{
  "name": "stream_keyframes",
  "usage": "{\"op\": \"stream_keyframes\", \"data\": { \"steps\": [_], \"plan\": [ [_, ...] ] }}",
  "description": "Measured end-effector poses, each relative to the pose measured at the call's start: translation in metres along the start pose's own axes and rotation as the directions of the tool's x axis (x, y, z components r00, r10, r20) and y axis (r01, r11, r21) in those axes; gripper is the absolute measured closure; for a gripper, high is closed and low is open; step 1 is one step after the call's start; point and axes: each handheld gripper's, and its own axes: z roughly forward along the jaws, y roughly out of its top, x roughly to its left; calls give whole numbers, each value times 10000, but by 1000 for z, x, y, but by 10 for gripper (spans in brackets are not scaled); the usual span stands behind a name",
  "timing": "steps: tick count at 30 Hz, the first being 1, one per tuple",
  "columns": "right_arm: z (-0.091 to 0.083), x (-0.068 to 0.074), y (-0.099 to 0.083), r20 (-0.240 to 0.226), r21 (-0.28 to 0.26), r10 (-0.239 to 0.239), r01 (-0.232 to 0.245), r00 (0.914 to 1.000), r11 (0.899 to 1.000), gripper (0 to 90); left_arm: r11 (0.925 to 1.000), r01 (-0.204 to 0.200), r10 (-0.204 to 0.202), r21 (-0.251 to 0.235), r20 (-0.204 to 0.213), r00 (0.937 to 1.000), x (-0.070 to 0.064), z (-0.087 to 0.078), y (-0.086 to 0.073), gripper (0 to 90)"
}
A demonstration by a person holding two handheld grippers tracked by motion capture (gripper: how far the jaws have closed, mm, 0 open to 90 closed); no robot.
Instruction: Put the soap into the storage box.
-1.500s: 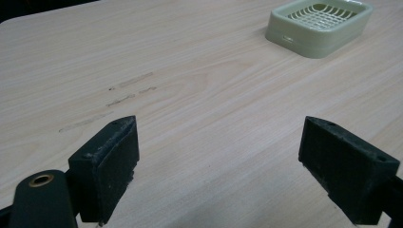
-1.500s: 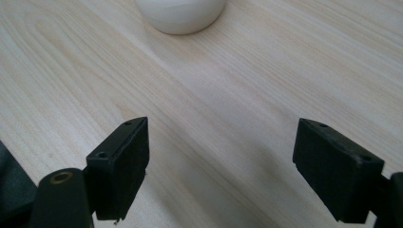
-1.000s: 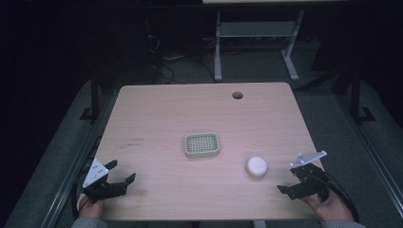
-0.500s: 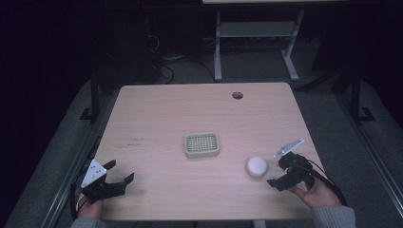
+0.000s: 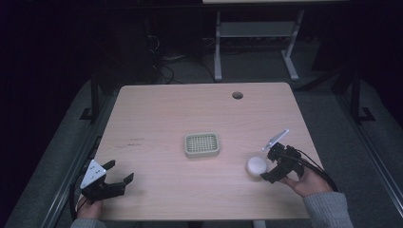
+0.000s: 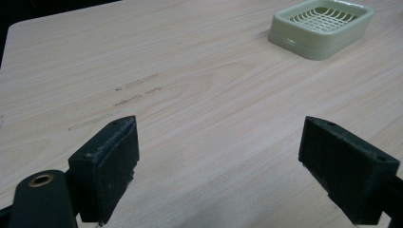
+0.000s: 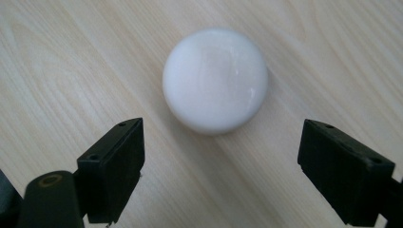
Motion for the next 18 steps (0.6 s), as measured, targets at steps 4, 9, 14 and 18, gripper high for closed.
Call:
{"op": "stream_keyframes", "data": {
  "steps": [4,9,14,18],
  "plan": [
    [0,1,9,-6,124,-102,102,9999,9999,152,10000,-56,56,16,-15,10000,0,-1,0,129],
    [6,0,19,-29,377,-308,308,9995,9988,152,10000,-66,66,15,-22,10000,1,-1,0,128],
    [13,-2,29,-83,686,-375,380,9993,9969,151,10000,-45,45,18,-16,10000,1,-1,0,129],
    [21,-2,34,-194,1119,-396,415,9990,9928,151,10000,-12,12,23,-9,10000,1,-1,0,129]
  ]
}}
